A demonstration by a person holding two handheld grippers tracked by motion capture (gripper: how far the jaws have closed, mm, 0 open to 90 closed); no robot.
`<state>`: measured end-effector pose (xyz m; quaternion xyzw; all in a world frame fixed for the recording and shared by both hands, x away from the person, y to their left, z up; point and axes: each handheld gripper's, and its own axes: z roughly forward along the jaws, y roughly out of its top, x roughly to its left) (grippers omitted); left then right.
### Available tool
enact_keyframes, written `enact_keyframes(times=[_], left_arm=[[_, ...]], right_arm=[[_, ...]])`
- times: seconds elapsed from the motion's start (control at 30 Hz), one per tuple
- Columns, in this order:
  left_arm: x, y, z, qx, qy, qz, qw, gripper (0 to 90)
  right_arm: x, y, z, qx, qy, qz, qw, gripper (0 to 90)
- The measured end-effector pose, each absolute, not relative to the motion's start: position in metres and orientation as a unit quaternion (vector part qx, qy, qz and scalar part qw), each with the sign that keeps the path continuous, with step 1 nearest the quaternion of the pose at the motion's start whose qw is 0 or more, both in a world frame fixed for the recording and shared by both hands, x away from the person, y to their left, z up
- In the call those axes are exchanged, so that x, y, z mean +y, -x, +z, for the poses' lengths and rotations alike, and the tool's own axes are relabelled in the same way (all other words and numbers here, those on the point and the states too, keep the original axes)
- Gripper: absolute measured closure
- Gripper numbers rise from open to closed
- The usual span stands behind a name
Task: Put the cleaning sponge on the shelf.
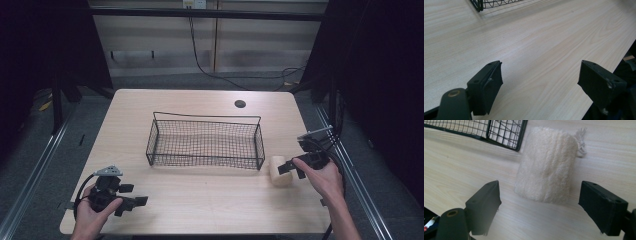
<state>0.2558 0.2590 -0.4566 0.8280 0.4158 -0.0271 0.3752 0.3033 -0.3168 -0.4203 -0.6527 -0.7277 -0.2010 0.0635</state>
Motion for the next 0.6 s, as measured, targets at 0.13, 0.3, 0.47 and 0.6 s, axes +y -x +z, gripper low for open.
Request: enact_keyframes(times=[0.13, 0.3, 0.47, 0.6], left_arm=[[0.26, -0.256, -0.456, 0.417, -0.827, -0.024, 0.377, 18.9], [0.259, -0.256, -0.457, 0.417, -0.827, -0.024, 0.377, 18.9], [0.259, -0.256, -0.456, 0.417, -0.827, -0.024, 0.377, 18.9], [0.26, -0.256, -0.456, 0.417, -0.826, -0.024, 0.377, 18.9]], right_arm=[[-0.317, -0.308, -0.422, -0.728, 0.654, -0.197, 0.067, 17.3], [-0.317, -0.314, -0.428, -0.727, 0.658, -0.183, 0.069, 18.0], [-0.314, -0.32, -0.434, -0.727, 0.66, -0.172, 0.071, 18.1], [-0.31, -0.324, -0.438, -0.73, 0.66, -0.164, 0.069, 18.9]])
